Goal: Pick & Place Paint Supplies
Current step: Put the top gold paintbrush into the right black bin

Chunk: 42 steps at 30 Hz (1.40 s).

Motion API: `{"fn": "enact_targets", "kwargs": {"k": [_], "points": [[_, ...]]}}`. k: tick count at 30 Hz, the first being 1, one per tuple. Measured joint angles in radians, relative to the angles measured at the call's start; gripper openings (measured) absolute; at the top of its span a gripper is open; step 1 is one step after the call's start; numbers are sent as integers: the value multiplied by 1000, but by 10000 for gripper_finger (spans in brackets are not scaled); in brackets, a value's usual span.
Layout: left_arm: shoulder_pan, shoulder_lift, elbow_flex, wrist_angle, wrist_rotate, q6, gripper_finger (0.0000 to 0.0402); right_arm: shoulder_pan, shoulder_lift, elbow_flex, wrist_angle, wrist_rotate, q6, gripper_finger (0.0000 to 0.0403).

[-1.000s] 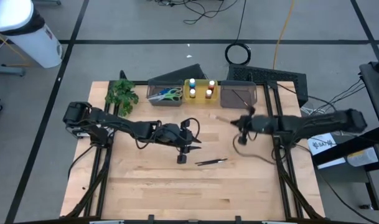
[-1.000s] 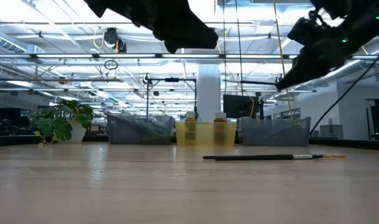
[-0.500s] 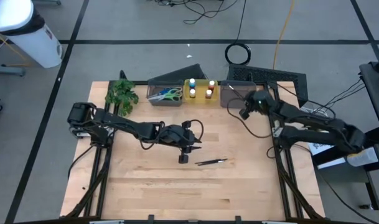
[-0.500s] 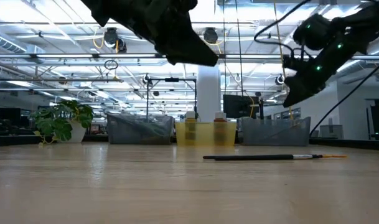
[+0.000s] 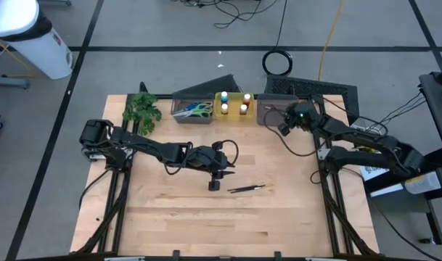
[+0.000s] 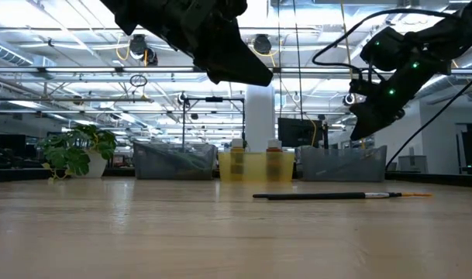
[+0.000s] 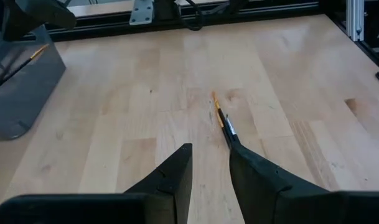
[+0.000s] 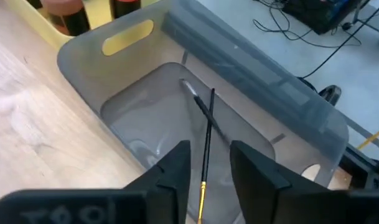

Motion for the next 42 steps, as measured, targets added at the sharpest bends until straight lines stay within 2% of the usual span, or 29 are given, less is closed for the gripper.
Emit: {"fn": "enact_targets", "kwargs": {"k": [3,9,13,17,24,30,39,42], "points": [[0,0,0,-1,0,-20,118,0,0,0,0,-27,53,116],[-19,0,0,0,29,-74,118,31,0,0,8,-349,118,124],[-56,28,-5,19,34,-86,118,130,0,0,48,-442,136,121],[-98,120,-6,46,21,-116,118,246,-2,0,137,-443,134,116],[-120,289,-7,61,-112,-84,118,407,-5,0,292,-442,116,114],[-100,321,-6,61,-97,-108,118,484,-5,0,361,-441,53,114],[-92,309,-6,61,-92,-117,118,498,-5,0,356,-441,34,114],[-90,292,-7,95,19,-122,118,498,-5,0,341,-441,34,114]]}}
